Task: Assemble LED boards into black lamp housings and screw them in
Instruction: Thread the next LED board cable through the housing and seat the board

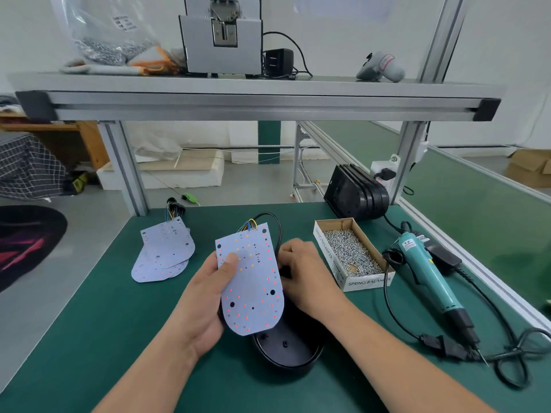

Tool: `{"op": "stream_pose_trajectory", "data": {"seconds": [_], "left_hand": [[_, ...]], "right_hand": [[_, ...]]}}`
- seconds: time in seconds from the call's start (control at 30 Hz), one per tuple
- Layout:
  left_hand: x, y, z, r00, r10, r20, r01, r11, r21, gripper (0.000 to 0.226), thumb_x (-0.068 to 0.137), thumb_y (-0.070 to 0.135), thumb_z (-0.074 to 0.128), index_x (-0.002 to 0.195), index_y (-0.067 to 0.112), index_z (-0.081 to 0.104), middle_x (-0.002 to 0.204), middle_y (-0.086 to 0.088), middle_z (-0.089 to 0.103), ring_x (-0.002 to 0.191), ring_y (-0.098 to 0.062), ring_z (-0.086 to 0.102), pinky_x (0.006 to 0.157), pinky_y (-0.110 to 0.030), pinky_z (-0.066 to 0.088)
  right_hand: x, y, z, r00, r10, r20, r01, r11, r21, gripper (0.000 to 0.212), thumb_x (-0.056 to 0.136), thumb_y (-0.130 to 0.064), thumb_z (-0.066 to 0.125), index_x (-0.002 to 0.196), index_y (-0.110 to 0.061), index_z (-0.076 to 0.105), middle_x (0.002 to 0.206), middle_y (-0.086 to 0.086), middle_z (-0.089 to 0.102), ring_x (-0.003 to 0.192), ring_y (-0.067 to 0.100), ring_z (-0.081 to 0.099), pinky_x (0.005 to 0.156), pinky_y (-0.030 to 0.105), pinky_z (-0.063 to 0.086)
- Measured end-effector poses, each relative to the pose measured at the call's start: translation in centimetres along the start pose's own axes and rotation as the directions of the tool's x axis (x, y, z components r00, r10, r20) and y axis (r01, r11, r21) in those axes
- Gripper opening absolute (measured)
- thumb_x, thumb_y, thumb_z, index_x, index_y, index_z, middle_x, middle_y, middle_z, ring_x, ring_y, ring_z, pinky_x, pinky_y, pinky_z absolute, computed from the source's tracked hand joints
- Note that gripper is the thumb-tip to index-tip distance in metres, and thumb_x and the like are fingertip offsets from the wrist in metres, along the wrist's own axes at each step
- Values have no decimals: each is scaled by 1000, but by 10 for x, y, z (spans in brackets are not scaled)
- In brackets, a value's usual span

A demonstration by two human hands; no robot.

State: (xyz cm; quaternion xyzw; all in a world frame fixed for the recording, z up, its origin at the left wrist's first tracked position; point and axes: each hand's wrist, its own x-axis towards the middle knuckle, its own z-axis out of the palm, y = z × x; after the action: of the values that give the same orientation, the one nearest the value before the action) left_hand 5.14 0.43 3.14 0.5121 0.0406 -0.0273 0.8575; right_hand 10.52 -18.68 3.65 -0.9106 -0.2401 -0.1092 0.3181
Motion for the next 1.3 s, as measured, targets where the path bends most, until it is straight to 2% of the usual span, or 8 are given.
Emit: {"op": "stream_pose_trajectory", "data": {"seconds": [0.33, 0.53, 0.73, 0.9, 1.07, 1.17, 1.23, 1.3], "left_hand": [[-2, 0, 0, 992, 124, 32, -125, 992, 34, 37, 99, 28, 71, 133, 14, 67, 132, -18, 72, 111, -36, 72, 86, -52, 62], [-3, 4, -2, 980, 158, 119, -157, 987, -16, 49, 91, 31, 74, 134, 10, 65, 134, -22, 70, 107, -37, 73, 81, -48, 62], [-4, 7, -3, 979, 189, 73, -188, 982, -22, 36, 95, 23, 70, 130, 15, 70, 131, -17, 72, 106, -33, 73, 84, -50, 63], [-3, 11, -5, 981, 178, 79, -176, 984, -27, 35, 100, 18, 60, 134, 11, 66, 122, -14, 75, 99, -28, 75, 78, -44, 64], [-5, 9, -5, 979, 173, 108, -170, 985, -29, 29, 100, 16, 60, 126, 16, 73, 119, -11, 77, 98, -27, 77, 79, -43, 64], [-3, 12, -9, 984, 158, 84, -154, 987, -55, 36, 95, 22, 63, 129, 18, 72, 120, -9, 76, 94, -24, 77, 75, -41, 64], [-2, 11, -11, 986, 137, 91, -131, 988, -78, 44, 94, 25, 63, 137, 16, 67, 124, -9, 74, 93, -23, 76, 76, -41, 64], [-3, 12, -11, 987, 126, 98, -114, 986, -118, 48, 93, 28, 66, 140, 18, 65, 129, -9, 72, 94, -20, 75, 76, -40, 64]], "right_hand": [[-8, -2, -5, 1000, -9, -12, 10, 994, 108, 15, 88, -27, 71, 93, -23, 58, 102, -14, 54, 91, 9, 58, 82, 35, 51], [-4, -6, -22, 986, 127, -104, -62, 876, 478, 5, 98, -31, 71, 99, -27, 71, 101, -9, 74, 97, 15, 69, 90, 40, 54], [-4, 5, -18, 990, -141, 23, 137, 984, 113, 18, 86, -39, 76, 103, -33, 73, 137, -28, 51, 137, 10, 47, 111, 32, 42], [-8, 0, -21, 988, 56, -147, 45, 795, 604, 9, 99, -36, 68, 108, -34, 69, 125, -12, 68, 121, 9, 62, 102, 22, 45], [-6, 9, -22, 986, -104, -127, 125, 977, 170, 36, 83, -19, 77, 114, -32, 63, 127, -19, 55, 124, -1, 54, 103, 17, 42], [-5, 0, -32, 993, 121, 15, -93, 668, 738, 49, 85, -44, 71, 131, -30, 63, 129, -6, 70, 124, 14, 64, 111, 31, 46], [-4, 9, -38, 975, 190, 112, -186, 438, 880, 44, 93, -46, 59, 132, -27, 68, 129, 5, 75, 126, 24, 67, 116, 51, 44], [-6, 12, -41, 976, 150, 158, -216, 549, 808, 35, 100, -36, 60, 131, -25, 71, 128, 6, 75, 125, 25, 68, 113, 53, 50]]}}
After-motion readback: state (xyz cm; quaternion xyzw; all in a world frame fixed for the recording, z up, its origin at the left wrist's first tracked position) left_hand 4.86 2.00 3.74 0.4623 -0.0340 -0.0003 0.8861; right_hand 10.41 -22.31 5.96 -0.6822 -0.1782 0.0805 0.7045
